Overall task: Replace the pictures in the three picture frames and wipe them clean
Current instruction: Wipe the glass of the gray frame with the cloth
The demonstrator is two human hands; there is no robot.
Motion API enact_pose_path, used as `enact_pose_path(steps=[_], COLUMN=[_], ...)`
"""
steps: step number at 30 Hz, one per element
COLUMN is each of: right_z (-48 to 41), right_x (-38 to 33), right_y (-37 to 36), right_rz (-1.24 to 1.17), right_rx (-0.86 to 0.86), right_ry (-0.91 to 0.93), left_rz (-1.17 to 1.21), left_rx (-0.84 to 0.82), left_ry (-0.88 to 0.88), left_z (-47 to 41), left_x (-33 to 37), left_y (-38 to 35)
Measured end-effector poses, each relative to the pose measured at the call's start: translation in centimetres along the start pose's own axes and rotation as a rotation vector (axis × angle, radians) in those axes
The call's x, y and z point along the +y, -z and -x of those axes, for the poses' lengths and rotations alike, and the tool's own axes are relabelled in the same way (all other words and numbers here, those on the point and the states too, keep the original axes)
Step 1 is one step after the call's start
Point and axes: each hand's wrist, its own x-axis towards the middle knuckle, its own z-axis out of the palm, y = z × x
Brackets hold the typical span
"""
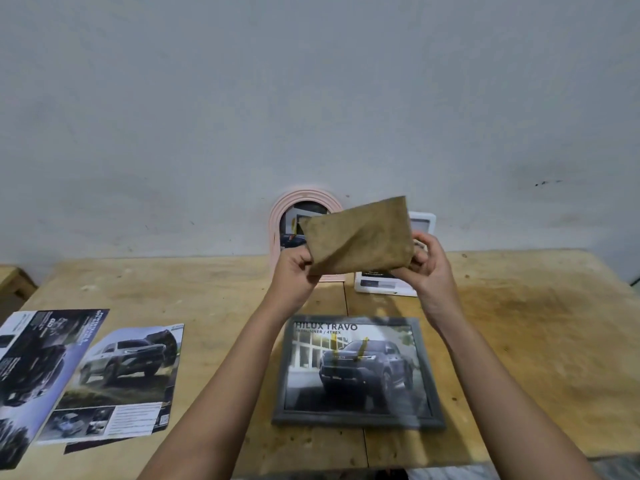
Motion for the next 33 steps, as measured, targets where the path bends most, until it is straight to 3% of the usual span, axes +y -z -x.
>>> enact_pose_path(steps=[3,7,12,15,17,21,23,25,30,33], right_z=[0.0,0.4,0.9,1.1,1.5,2.8,3.0,3.4,4.2,5.8], right_x=[0.1,1.6,1.9,2.4,3.0,4.5,5.0,5.1,5.8,8.0], right_y=[-0.4,-0.8,-1.1,-1.0,-0.9,-0.6,-0.3,-0.2,-0.8,-1.4], right_rz=[0.128,0.184,0.106,-0.07,-0.216,-0.356,-0.361,-0.344,-0.527,-0.391], right_rx=[-0.046,-0.007,-0.022,-0.058,-0.096,-0.066,-0.084,-0.114,0.011,0.02], right_ry=[0.14,0.063,-0.361,-0.581,-0.673,-0.798,-0.799,-0.807,-0.916,-0.928], left_rz=[-0.07,-0.172,-0.111,-0.105,0.056,0.596,0.646,0.538,0.423,0.317], left_rx=[-0.067,-0.024,0.008,-0.014,-0.014,0.031,0.064,0.05,-0.01,-0.051], left_ry=[-0.114,-0.063,0.299,0.567,0.731,0.937,0.93,0.893,0.771,0.706], left_z=[0.3,1.0,1.5,2.0,2.6,3.7,4.2,4.5,4.2,3.6], left_x=[-0.7,-2.2,-2.6,-3.7,-4.3,-5.1,-5.4,-5.6,-4.7,-3.8], left_y=[0.7,1.4,1.9,2.5,2.9,3.8,3.7,3.2,2.2,1.6])
